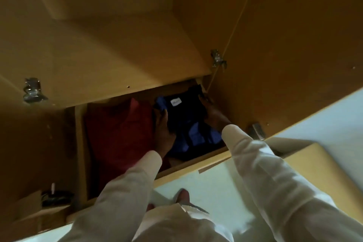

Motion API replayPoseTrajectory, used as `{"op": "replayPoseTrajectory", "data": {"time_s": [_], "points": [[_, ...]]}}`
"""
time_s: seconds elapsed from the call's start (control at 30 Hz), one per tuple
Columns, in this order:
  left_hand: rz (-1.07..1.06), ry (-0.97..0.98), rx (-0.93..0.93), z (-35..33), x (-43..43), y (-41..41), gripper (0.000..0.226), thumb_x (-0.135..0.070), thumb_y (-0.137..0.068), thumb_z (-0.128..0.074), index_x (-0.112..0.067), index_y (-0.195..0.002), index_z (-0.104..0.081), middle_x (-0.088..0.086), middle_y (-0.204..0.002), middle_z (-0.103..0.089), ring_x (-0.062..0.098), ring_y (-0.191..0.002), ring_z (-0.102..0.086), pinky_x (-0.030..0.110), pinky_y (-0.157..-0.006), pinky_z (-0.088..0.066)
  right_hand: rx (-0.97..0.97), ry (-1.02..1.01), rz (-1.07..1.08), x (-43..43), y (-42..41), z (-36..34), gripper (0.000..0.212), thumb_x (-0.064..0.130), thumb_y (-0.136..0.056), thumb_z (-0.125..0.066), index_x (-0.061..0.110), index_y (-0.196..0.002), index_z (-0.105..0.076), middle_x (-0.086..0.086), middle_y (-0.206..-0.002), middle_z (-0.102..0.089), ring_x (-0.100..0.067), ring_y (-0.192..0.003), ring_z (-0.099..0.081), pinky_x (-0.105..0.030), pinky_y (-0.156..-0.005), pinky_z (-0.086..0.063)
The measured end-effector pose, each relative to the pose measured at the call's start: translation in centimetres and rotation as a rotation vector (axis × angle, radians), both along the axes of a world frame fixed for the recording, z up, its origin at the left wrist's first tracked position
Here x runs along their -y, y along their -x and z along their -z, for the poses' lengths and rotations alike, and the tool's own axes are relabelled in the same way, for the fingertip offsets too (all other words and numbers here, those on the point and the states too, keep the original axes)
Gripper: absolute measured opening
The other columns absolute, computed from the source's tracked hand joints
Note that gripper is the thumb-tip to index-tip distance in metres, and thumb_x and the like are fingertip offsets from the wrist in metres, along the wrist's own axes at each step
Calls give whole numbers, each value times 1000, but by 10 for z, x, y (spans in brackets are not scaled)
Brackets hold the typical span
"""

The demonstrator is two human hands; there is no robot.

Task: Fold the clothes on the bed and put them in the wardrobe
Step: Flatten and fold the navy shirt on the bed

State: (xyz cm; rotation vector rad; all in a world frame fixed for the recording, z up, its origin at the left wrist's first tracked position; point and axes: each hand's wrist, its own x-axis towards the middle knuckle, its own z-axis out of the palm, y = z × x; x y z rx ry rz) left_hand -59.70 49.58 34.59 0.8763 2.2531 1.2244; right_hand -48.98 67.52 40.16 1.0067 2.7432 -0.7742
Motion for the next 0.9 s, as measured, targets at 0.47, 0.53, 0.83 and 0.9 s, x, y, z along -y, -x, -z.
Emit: {"op": "replayPoseTrajectory", "data": {"time_s": [0.47,0.53,0.83,0.9], "points": [[191,378,-131,16,4,-1,64,-1,-82,-65,-19,-140,-48,10,-144,-38,29,-126,-48,35,-102,-44,482,-5,83,40,-6,54,67,21,-96,-55,11,-154,-23,-13,-153,-32,-35,-136,-41,-44,-104,-41],[361,430,-182,19,8,-11,57,-6,-85,-63,-22,-138,-51,9,-134,-47,30,-119,-53,36,-95,-48,520,-2,60,38,-13,60,55,21,-97,-51,11,-149,-35,-13,-150,-39,-33,-135,-42,-41,-105,-40],[649,734,-505,24,9,-25,52,-8,-102,-34,-18,-153,-28,9,-161,-16,33,-146,-19,41,-113,-30,443,58,-109,49,-6,66,64,23,-94,-56,16,-151,-28,-16,-150,-33,-40,-137,-35,-49,-108,-40],[660,799,-513,24,13,-23,53,-7,-101,-35,-16,-153,-28,10,-162,-13,35,-145,-20,43,-114,-31,484,88,-152,53,-5,72,64,26,-94,-54,17,-152,-27,-17,-153,-29,-42,-138,-32,-51,-109,-38]]}}
